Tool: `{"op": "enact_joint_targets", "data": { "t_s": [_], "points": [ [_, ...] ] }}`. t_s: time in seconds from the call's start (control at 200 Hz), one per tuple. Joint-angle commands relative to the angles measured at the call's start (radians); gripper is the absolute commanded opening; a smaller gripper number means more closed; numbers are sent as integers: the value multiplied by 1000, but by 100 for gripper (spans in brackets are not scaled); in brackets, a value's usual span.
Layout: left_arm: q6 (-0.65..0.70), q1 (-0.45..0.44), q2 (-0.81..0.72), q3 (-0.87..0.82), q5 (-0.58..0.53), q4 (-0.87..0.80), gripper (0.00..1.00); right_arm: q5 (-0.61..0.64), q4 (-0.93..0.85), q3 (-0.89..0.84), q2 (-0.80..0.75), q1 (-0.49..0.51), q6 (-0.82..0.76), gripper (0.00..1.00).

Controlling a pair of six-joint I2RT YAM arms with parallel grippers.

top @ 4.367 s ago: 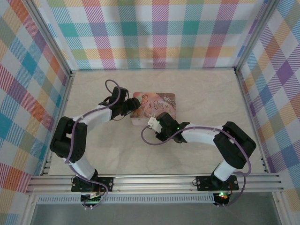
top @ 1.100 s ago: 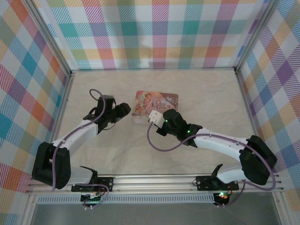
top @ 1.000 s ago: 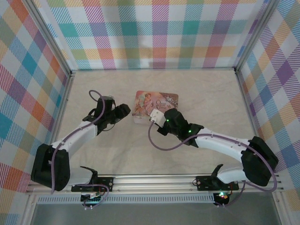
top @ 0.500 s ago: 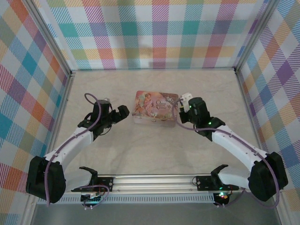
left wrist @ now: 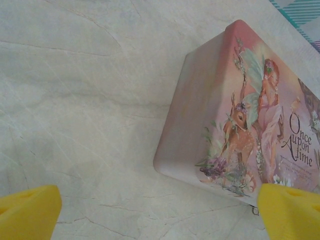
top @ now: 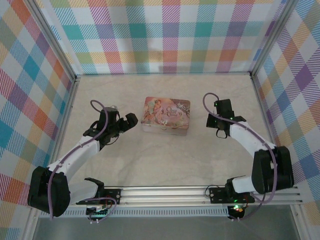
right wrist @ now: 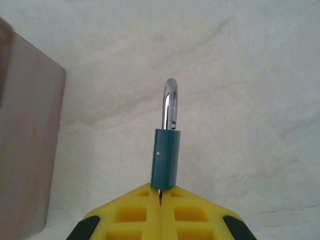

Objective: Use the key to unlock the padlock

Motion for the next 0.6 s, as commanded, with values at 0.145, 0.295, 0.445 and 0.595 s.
{"op": "enact_joint_targets", "data": {
  "t_s": [0.145, 0.295, 0.445, 0.595],
  "points": [
    [-6, 10, 3, -13, 3, 15, 100, -94, 14, 65, 135, -46, 97, 0],
    [-9, 10, 8, -17, 6, 20, 100, -127, 11, 88, 201, -73, 117, 0],
    [-14, 10, 13, -21, 8, 26, 100, -151, 17, 95, 232, -93, 144, 3],
    [-17, 10, 10, -24, 7, 29, 100, -184, -10, 123, 265, -108, 156, 5]
  ]
}}
